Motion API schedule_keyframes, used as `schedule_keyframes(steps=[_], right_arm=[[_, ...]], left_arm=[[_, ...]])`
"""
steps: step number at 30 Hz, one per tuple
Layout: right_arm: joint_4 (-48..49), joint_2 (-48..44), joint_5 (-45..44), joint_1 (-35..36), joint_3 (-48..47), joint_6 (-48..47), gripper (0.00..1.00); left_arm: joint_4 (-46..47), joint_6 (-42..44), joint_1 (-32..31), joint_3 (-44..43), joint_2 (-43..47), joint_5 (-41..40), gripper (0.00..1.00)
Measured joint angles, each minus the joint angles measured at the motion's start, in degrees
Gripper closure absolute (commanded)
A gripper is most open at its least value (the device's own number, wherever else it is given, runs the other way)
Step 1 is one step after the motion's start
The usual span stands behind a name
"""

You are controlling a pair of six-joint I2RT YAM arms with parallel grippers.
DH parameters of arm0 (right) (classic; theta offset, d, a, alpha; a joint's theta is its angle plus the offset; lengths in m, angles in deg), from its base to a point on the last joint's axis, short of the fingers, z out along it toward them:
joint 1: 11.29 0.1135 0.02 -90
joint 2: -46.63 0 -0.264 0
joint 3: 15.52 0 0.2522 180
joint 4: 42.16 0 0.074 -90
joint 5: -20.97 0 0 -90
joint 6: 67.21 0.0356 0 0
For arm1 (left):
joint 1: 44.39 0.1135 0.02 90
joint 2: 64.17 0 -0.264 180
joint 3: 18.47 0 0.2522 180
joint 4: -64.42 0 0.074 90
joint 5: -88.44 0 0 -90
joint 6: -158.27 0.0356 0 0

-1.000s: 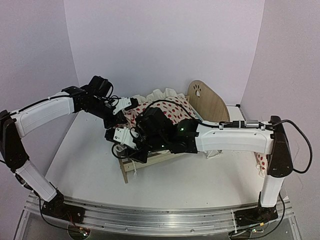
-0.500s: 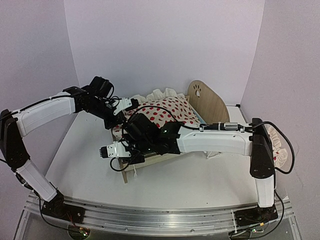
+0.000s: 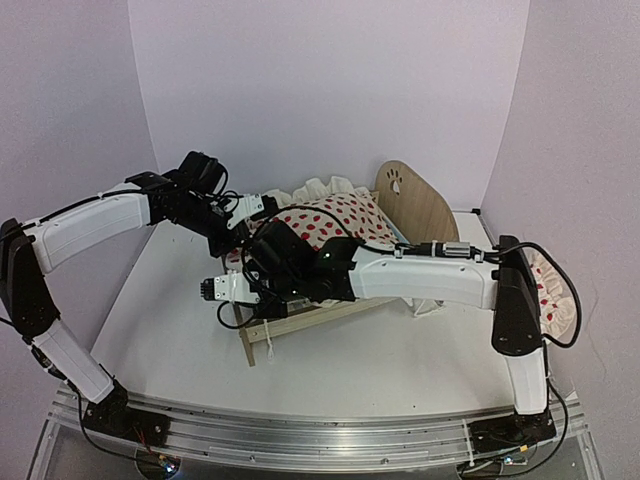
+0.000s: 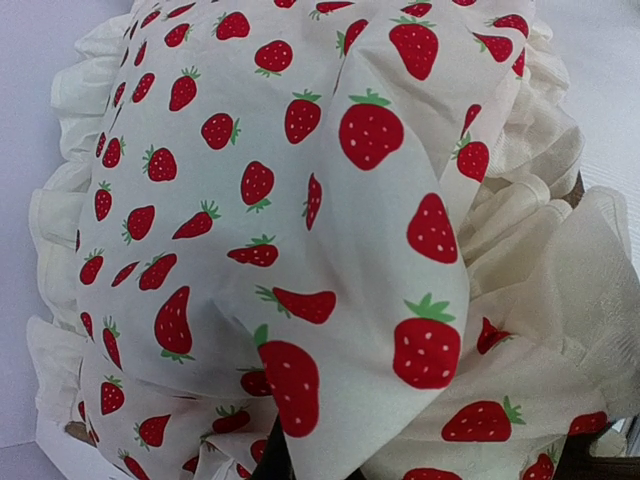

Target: Set up the pet bed

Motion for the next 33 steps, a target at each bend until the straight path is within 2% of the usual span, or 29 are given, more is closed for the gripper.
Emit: schedule_keyframes(steps=[8, 14, 25, 33], right_arm=[[-0.5, -4.1, 9.1, -2.9, -1.9, 26.1, 1.0], [0.9, -7.9, 12.8, -3.5, 0.3, 38.7, 1.0], [2.5, -11.0, 12.9, -3.2, 9.2, 45.0, 1.0], [2.6, -11.0, 12.4, -3.2, 10.6, 46.0, 1.0]], left_arm=[[0.0, 0.0, 0.0, -0.2, 0.0, -0.1, 1.0], [0.0, 0.0, 0.0, -0.2, 0.0, -0.3, 1.0], [0.0, 0.1, 0.0, -0.2, 0.0, -0.4, 1.0], [0.0, 0.1, 0.0, -0.2, 0.0, -0.4, 1.0]])
